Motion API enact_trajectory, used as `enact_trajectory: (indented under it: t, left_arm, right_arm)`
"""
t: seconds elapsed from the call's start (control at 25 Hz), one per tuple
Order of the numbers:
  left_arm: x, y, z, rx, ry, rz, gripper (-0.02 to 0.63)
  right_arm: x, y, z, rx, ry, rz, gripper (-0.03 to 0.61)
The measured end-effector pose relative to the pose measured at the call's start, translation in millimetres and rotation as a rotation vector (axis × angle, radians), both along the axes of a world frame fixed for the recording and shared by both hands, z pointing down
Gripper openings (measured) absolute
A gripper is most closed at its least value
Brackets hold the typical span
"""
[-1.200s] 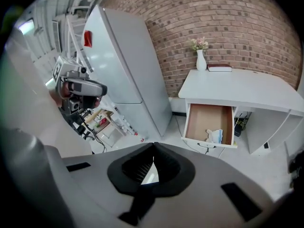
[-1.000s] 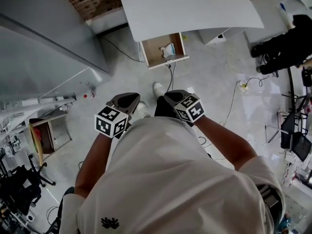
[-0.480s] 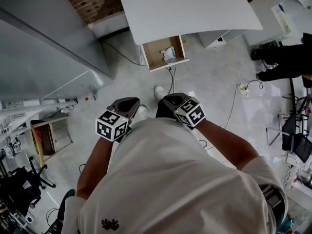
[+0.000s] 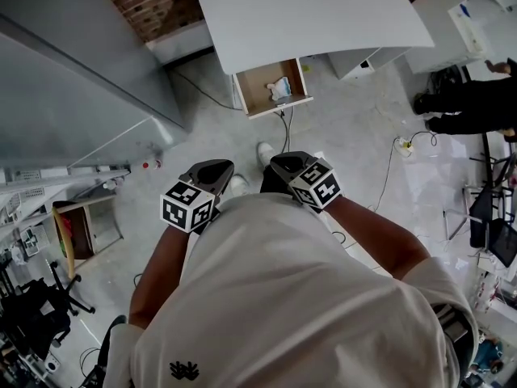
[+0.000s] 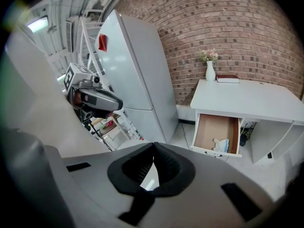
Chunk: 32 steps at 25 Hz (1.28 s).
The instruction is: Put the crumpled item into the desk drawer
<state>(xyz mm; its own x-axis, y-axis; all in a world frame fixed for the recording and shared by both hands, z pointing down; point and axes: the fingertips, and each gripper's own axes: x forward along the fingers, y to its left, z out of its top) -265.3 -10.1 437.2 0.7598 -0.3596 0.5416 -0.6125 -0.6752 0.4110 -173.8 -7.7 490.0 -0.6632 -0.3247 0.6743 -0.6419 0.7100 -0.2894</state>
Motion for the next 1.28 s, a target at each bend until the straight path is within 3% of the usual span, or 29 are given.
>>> enact_trajectory:
  t: [1.28]
  left_arm:
    - [-19,-18,17,-0.028,0.006,-0.039,0.031]
  right_arm:
    - [-10,-18,0,0.003,0.033,-0.039,0.028]
